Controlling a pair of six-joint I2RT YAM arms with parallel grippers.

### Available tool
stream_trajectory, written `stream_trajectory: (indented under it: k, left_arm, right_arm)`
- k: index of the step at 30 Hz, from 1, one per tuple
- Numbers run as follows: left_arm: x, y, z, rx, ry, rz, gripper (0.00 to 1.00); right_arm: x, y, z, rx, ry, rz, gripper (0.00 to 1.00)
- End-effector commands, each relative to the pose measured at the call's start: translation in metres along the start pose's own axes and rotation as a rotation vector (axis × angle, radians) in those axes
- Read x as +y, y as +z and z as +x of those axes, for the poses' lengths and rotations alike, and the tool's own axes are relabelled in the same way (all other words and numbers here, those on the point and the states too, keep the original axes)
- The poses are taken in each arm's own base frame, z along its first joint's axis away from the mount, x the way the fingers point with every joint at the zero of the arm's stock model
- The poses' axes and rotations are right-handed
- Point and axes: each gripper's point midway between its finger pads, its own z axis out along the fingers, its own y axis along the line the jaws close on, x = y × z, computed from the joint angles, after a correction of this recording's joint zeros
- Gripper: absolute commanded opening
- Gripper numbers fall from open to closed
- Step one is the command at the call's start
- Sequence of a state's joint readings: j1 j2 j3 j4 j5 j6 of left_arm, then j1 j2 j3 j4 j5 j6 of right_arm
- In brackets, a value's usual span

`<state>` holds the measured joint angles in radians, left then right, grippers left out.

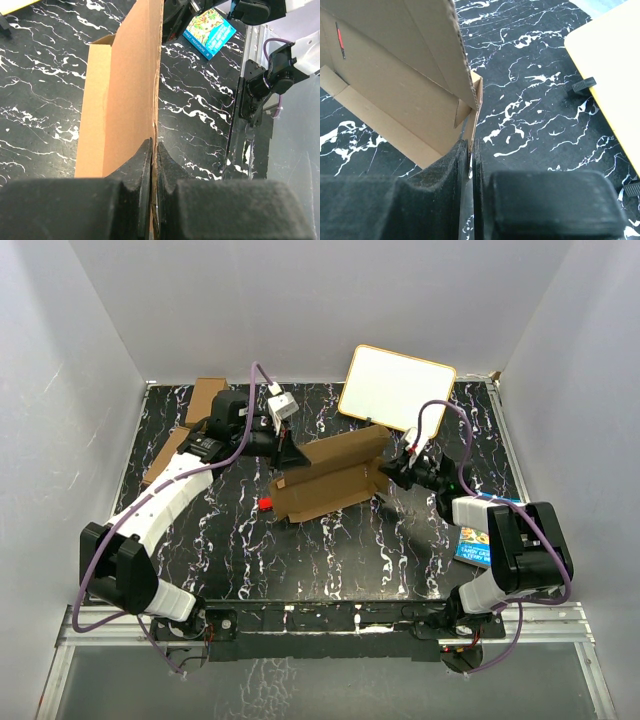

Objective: Fold the paper box

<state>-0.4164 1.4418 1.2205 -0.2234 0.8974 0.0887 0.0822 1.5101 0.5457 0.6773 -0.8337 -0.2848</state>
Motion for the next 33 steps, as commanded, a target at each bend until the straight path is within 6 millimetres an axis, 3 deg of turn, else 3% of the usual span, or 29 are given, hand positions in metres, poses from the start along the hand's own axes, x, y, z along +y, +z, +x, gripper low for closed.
stream_trajectory:
  k: [1, 7, 16, 19, 21, 25, 29, 33]
  left_arm:
    - [-0.010, -0.006, -0.008, -0.028, 0.024, 0.004, 0.00]
    - [-0.015, -0.008, -0.009, -0.041, 0.054, 0.016, 0.00]
    - [-0.015, -0.007, -0.002, -0.040, 0.069, 0.024, 0.00]
    - [-0.021, -0.012, -0.009, -0.062, 0.098, 0.019, 0.00]
    - [-0.021, -0.013, -0.009, -0.064, 0.103, 0.013, 0.00]
    - [-0.020, -0.015, -0.013, -0.068, 0.128, -0.001, 0.00]
    - [-0.020, -0.016, -0.018, -0.074, 0.145, 0.001, 0.00]
    - [-0.021, -0.016, -0.021, -0.071, 0.148, 0.006, 0.00]
  right_arm:
    - [-0.001, -0.005, -0.027, -0.067, -0.081, -0.073, 0.14]
    - [-0.001, -0.018, -0.026, -0.066, -0.008, -0.141, 0.21]
    - [0.001, -0.048, -0.035, -0.052, -0.011, -0.280, 0.53]
    - [-0.007, -0.057, -0.044, -0.038, 0.000, -0.277, 0.63]
    - [-0.024, -0.060, -0.058, -0.042, -0.018, -0.249, 0.64]
    - [-0.013, -0.072, -0.039, 0.078, 0.157, -0.306, 0.77]
    - [0.000, -0.073, -0.014, 0.164, 0.311, -0.384, 0.77]
    - [0.003, -0.069, -0.005, 0.203, 0.391, -0.449, 0.78]
